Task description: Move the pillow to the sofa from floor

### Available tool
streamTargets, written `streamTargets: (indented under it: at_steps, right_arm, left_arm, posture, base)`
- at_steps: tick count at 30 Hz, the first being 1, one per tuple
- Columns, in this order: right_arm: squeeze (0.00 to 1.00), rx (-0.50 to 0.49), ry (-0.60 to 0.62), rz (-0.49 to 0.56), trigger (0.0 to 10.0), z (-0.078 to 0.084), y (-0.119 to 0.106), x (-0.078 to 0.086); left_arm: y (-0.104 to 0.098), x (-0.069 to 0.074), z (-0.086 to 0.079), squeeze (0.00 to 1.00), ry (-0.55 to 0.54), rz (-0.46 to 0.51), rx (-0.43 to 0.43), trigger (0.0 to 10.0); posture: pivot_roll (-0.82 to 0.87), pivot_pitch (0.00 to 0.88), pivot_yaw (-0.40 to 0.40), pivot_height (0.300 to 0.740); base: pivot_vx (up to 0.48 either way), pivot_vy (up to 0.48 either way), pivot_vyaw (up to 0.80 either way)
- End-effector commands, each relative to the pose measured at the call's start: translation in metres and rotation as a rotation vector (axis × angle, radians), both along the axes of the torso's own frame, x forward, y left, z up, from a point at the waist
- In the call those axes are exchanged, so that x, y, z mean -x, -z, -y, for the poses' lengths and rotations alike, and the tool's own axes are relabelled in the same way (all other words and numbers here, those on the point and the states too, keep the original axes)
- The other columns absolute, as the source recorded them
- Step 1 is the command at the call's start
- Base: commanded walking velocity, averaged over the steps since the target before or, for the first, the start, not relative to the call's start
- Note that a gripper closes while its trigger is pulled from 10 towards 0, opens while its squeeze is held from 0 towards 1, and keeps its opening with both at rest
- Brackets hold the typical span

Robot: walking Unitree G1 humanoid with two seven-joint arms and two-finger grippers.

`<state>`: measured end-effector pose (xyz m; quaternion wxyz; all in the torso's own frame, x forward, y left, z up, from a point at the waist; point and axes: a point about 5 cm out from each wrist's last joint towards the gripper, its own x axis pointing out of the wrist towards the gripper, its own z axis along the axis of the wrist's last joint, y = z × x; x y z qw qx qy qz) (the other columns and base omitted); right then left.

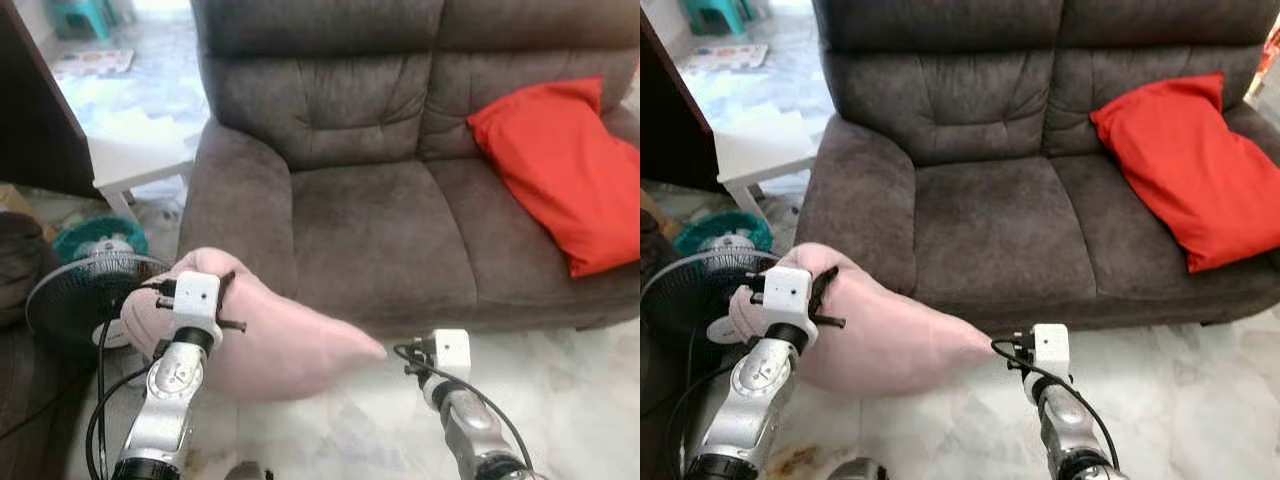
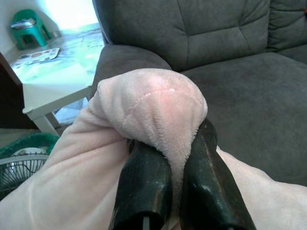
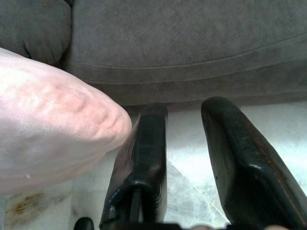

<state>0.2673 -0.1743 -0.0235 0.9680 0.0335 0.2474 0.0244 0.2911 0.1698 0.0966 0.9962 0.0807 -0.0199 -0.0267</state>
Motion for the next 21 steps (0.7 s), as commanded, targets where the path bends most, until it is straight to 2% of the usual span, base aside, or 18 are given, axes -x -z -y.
streamTargets:
  at_steps: [1,9,21]
  right_arm:
    - [0.00,0.002,0.000,0.001,10.0,0.000,-0.001,-0.001]
    - [0.00,-0.006,-0.015,0.043,10.0,0.000,-0.006,-0.005]
    - [0.00,0.016,-0.044,0.132,10.0,-0.004,-0.023,-0.022]
  left_arm:
    - [-0.024,-0.006,0.000,0.00,0.005,0.121,-0.008,10.0]
    - [-0.024,-0.006,0.001,0.00,0.004,0.121,-0.006,10.0]
    - [-0.022,-0.007,0.004,0.00,0.014,0.109,0.003,10.0]
  posture:
    - [0.23,0.033,-0.043,0.740]
    - [0.23,0.038,-0.046,0.740]
    - [0.20,0.032,-0.046,0.740]
  base:
    - [0.000,0.000,0.00]
    - [0.000,0.000,0.00]
    - [0.000,0.000,0.00]
